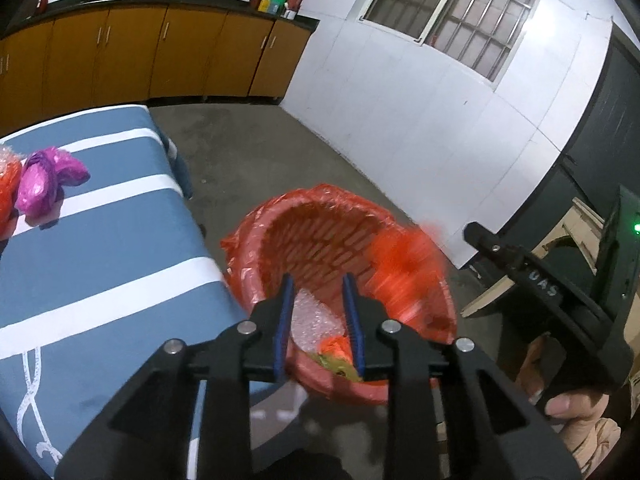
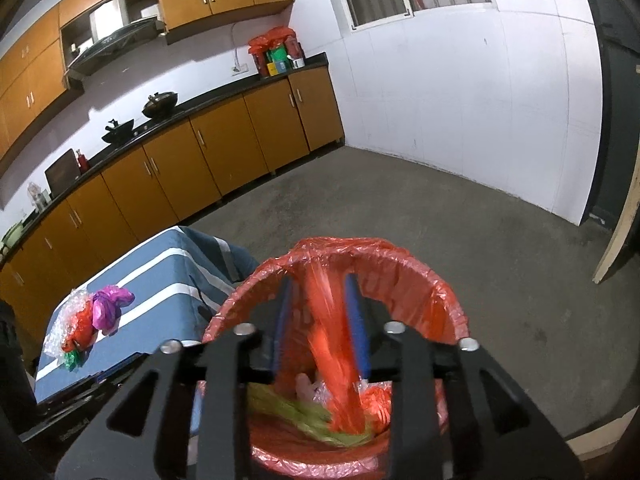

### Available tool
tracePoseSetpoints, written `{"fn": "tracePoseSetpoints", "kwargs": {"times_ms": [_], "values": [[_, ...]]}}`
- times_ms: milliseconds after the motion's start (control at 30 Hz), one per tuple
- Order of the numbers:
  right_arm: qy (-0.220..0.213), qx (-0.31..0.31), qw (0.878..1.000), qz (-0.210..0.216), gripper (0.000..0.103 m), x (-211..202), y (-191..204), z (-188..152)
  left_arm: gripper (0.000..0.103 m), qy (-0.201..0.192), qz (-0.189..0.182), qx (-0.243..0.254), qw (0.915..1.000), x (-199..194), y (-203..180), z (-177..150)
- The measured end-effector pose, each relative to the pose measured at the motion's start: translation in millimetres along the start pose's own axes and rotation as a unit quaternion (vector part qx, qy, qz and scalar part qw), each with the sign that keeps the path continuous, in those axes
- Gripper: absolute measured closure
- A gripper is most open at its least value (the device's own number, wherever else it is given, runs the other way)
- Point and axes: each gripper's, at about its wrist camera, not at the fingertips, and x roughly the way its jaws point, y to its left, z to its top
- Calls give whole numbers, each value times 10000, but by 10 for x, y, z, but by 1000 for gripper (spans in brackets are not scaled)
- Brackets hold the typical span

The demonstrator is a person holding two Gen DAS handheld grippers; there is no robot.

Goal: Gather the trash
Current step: 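Carry both bags over the basket and open both grippers to drop them, then move both open grippers back over the remaining bags on the table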

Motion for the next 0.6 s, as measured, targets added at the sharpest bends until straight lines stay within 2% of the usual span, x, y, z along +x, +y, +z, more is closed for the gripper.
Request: {"fn": "tracePoseSetpoints", "kwargs": {"times_ms": [100,333,600], "values": [[-4,48,10000,-40,63,-11,-4,-10,70,-47,117,-68,9999,-38,76,-6],[40,-40,10000,-78,63,4,43,-12,59,-256,520,-65,9983,-187,216,-8],[112,-247,9996,17,63,19,216,-51,54,-349,972,-206,9944,-345,491,-43]]}}
